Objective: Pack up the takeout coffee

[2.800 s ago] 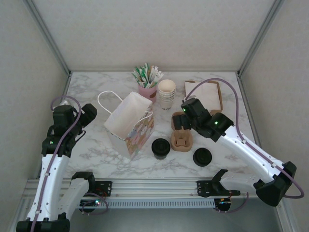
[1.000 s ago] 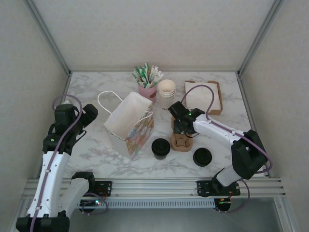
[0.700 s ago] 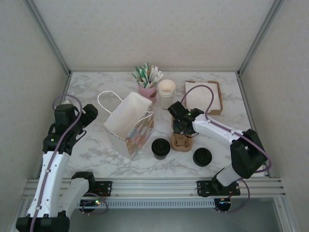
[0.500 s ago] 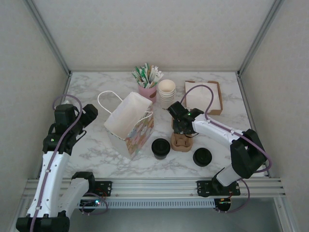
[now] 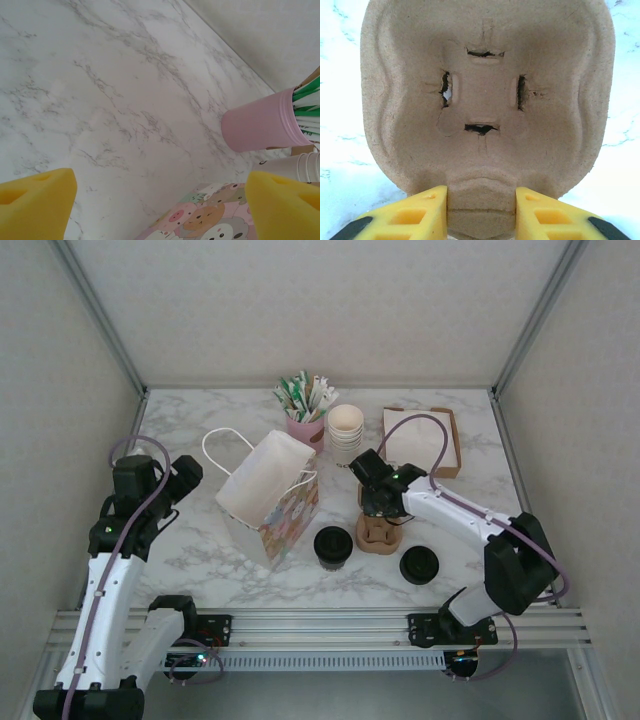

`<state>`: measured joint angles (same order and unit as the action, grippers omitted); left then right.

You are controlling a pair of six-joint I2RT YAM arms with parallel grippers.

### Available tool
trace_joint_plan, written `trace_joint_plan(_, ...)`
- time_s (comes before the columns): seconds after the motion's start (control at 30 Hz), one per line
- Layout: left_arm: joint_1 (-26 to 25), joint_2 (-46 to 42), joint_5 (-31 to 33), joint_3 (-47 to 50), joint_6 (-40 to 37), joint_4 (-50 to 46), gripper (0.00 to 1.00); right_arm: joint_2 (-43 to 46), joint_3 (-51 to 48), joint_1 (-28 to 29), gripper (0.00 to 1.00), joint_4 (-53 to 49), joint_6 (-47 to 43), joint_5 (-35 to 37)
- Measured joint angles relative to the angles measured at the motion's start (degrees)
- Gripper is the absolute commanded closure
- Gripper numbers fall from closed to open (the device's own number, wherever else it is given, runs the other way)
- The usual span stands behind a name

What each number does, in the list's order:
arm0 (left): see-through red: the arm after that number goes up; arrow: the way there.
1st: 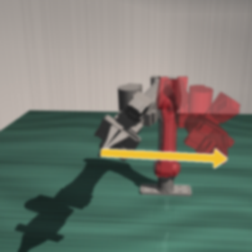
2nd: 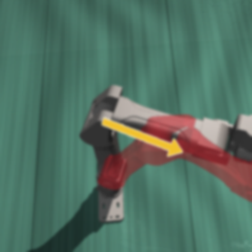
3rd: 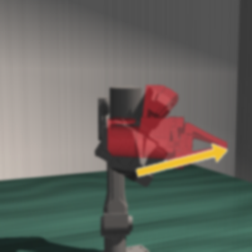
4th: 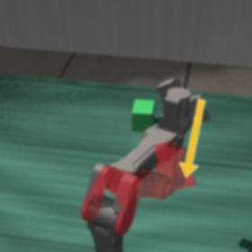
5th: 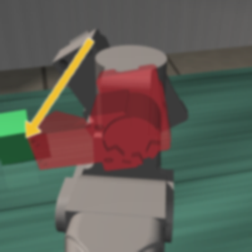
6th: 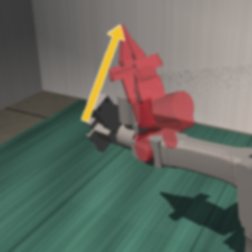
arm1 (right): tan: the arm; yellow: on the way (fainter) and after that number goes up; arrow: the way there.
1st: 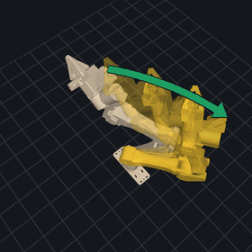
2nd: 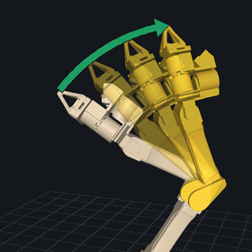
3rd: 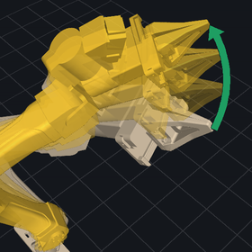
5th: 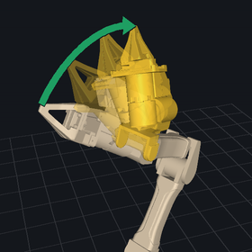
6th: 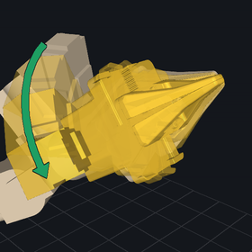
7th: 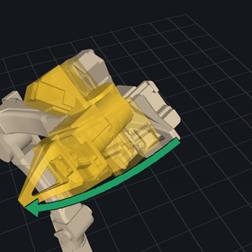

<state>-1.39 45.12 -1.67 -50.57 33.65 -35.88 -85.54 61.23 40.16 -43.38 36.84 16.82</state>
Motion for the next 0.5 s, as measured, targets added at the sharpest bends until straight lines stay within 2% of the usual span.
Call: trace_joint_plan(0.5, 0.0, 0.0, 0.0, 0.0, -0.44, 0.0, 0.12, 0.26, 0.66, 0.02, 0.63, -1.03, 0.57, -0.17)
